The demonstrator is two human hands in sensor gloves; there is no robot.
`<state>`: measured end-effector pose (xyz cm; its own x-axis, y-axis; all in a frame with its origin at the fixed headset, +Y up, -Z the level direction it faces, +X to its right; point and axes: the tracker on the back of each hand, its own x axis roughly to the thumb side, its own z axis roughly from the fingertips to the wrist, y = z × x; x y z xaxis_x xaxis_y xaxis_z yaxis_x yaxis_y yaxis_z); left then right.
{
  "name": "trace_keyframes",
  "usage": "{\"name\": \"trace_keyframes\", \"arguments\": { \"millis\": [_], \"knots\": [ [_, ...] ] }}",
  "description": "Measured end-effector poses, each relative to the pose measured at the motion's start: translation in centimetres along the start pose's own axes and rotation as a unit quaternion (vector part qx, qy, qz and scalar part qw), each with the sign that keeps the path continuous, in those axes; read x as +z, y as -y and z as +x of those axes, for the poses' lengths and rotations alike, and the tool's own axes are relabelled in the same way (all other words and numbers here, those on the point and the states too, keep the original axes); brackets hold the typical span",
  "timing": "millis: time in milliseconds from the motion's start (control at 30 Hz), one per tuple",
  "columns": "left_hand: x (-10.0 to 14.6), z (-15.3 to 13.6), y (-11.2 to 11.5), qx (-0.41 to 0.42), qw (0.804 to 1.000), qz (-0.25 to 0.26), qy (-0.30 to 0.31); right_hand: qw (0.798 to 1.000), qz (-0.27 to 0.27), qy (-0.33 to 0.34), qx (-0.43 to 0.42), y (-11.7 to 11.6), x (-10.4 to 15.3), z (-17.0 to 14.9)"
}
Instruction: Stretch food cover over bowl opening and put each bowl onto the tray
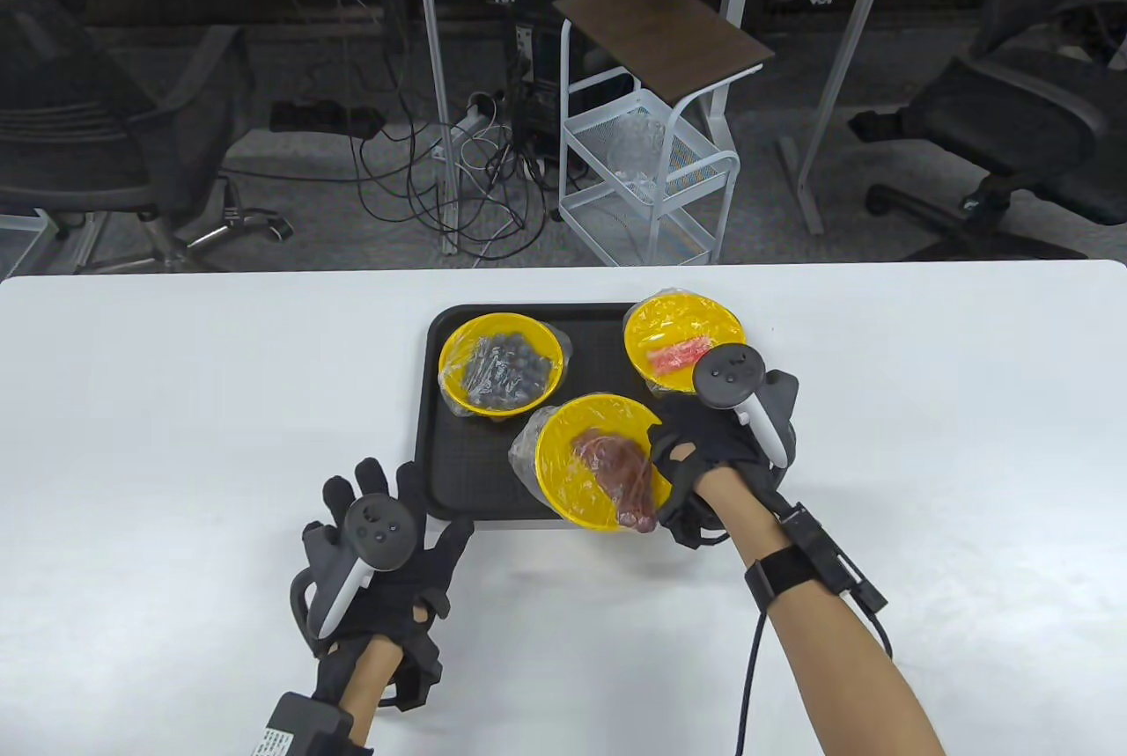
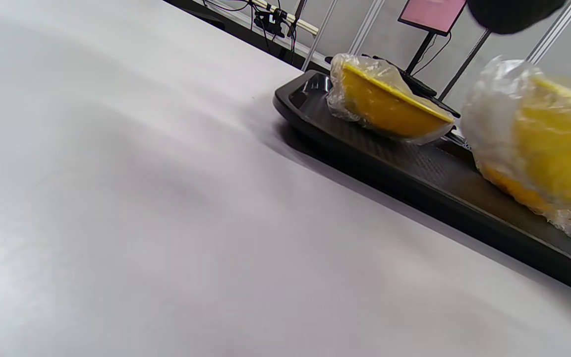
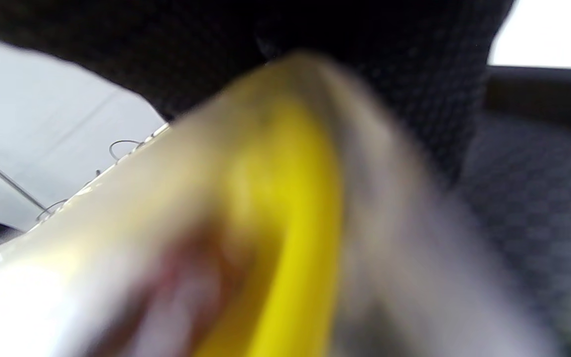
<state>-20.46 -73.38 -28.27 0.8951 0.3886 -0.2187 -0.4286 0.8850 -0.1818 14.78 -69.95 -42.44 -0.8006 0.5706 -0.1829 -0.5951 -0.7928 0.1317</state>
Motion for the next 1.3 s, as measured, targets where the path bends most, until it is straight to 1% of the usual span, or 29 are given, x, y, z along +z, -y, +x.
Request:
{"name": "trace_keyframes", "arguments": {
  "millis": [167, 367, 667, 767, 833, 900, 1000, 1133, 1200, 1233, 1267, 1300],
  "knots": [
    [0.2, 0.1, 0.1, -0.003, 1.000, -0.007, 0.000, 1.000, 0.003, -0.030, 0.007, -1.6, -1.8, -0.7],
    [-0.1, -0.1, 0.3, -0.009, 1.000, -0.014, -0.003, 0.999, 0.001, -0.046, 0.003, -2.3, -2.5, -1.3],
    [-0.1, 0.0, 0.6, -0.012, 1.000, -0.027, -0.004, 0.997, 0.028, -0.064, -0.027, -2.3, -2.9, -2.4],
    [-0.1, 0.1, 0.7, -0.013, 0.999, -0.032, -0.005, 0.996, 0.043, -0.069, -0.044, -2.0, -2.8, -2.8],
    [0.0, 0.1, 0.7, -0.010, 0.999, -0.035, -0.005, 0.995, 0.046, -0.072, -0.054, -1.4, -2.4, -3.2],
    [0.0, 0.1, 0.7, -0.008, 0.999, -0.037, -0.005, 0.995, 0.048, -0.073, -0.057, -0.4, -1.9, -3.4],
    [0.0, 0.1, 0.7, -0.008, 0.999, -0.039, -0.005, 0.995, 0.028, -0.061, -0.074, 1.6, -0.5, -3.6],
    [0.0, 0.1, 0.8, -0.008, 0.999, -0.046, -0.003, 0.997, 0.022, -0.016, -0.075, 4.3, 2.6, -3.5],
    [0.0, 0.2, 0.9, -0.010, 0.999, -0.050, 0.000, 0.997, 0.019, 0.019, -0.065, 4.9, 4.4, -3.7],
    [-0.1, 0.3, 0.9, -0.015, 0.999, -0.052, 0.002, 0.996, 0.041, 0.045, -0.064, 5.0, 5.4, -3.8],
    [-0.2, 0.4, 1.0, -0.020, 0.998, -0.053, 0.004, 0.995, 0.056, 0.054, -0.057, 5.2, 6.4, -4.1],
    [-0.3, 0.5, 1.0, -0.030, 0.998, -0.055, 0.007, 0.995, 0.057, 0.065, -0.049, 5.3, 7.3, -4.3]
  ]
}}
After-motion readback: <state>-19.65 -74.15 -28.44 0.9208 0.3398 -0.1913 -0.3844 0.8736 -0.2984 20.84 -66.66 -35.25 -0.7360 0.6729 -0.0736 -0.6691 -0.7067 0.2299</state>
